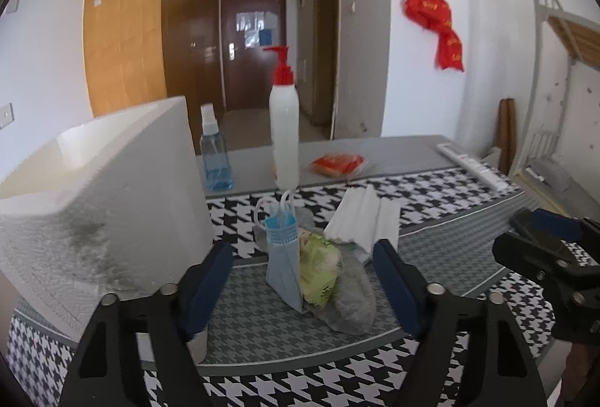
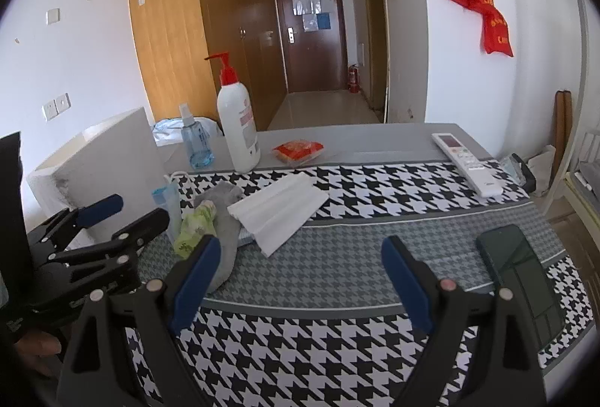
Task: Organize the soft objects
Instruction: 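Withdraw the left gripper from the box back toward the table items, then move the left gripper down around the blue face mask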
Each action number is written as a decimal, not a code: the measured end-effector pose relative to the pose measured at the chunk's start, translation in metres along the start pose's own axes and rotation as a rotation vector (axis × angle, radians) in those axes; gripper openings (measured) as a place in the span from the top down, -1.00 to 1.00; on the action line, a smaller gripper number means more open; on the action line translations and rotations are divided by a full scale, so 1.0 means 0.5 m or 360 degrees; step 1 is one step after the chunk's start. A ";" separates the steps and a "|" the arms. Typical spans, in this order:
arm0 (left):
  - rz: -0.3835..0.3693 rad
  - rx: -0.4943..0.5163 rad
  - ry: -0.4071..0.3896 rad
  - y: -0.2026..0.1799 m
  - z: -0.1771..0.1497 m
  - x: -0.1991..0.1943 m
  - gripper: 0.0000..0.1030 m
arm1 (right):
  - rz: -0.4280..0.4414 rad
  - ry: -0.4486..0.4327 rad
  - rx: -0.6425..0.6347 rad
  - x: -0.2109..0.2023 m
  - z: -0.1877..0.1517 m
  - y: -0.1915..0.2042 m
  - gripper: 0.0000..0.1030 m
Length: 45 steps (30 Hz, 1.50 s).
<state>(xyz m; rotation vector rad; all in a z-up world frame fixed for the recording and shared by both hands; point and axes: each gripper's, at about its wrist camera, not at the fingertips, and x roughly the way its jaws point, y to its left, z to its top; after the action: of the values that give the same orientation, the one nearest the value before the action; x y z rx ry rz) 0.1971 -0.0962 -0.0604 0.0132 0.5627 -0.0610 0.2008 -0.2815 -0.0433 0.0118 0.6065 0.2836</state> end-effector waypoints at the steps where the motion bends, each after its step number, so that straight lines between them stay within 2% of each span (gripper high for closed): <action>1: -0.0004 -0.0003 0.0013 -0.001 0.000 0.005 -0.41 | 0.0001 0.0004 0.0001 0.003 0.000 -0.001 -0.76; 9: 0.0070 -0.0062 0.0105 0.011 -0.002 0.045 -0.04 | 0.0020 0.0031 0.0005 0.016 -0.002 -0.003 -0.76; 12: 0.0062 -0.0086 0.0151 0.015 -0.005 0.056 0.11 | 0.0021 0.0039 0.0010 0.021 -0.002 -0.002 -0.76; 19: 0.0053 -0.0108 0.0209 0.016 -0.008 0.076 0.27 | 0.0044 0.0049 0.0012 0.031 -0.004 0.001 -0.76; 22: 0.0039 -0.0137 0.0254 0.022 -0.012 0.090 0.46 | 0.0048 0.0054 0.0013 0.033 -0.006 0.000 -0.76; 24: 0.0034 -0.0148 0.0262 0.025 -0.014 0.093 0.68 | 0.0044 0.0057 0.0010 0.033 -0.007 -0.001 -0.76; 26: 0.0017 -0.0153 0.0263 0.026 -0.015 0.093 0.77 | 0.0041 0.0056 0.0023 0.033 -0.008 -0.004 -0.76; 32: -0.0069 -0.0128 0.0269 0.017 -0.016 0.087 0.90 | 0.0029 0.0065 0.0040 0.029 -0.012 -0.009 -0.76; 41: -0.0218 -0.0054 0.0251 -0.009 -0.024 0.055 0.90 | 0.0023 0.0088 0.0038 0.023 -0.023 -0.008 -0.76; 45: -0.0280 -0.0024 0.0258 -0.017 -0.031 0.040 0.90 | 0.0060 0.0102 0.0035 0.019 -0.030 -0.001 -0.76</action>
<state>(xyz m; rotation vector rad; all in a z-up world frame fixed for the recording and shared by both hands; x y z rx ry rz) 0.2054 -0.1052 -0.0842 -0.0466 0.7256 -0.2283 0.2000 -0.2804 -0.0611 0.0352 0.6738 0.3151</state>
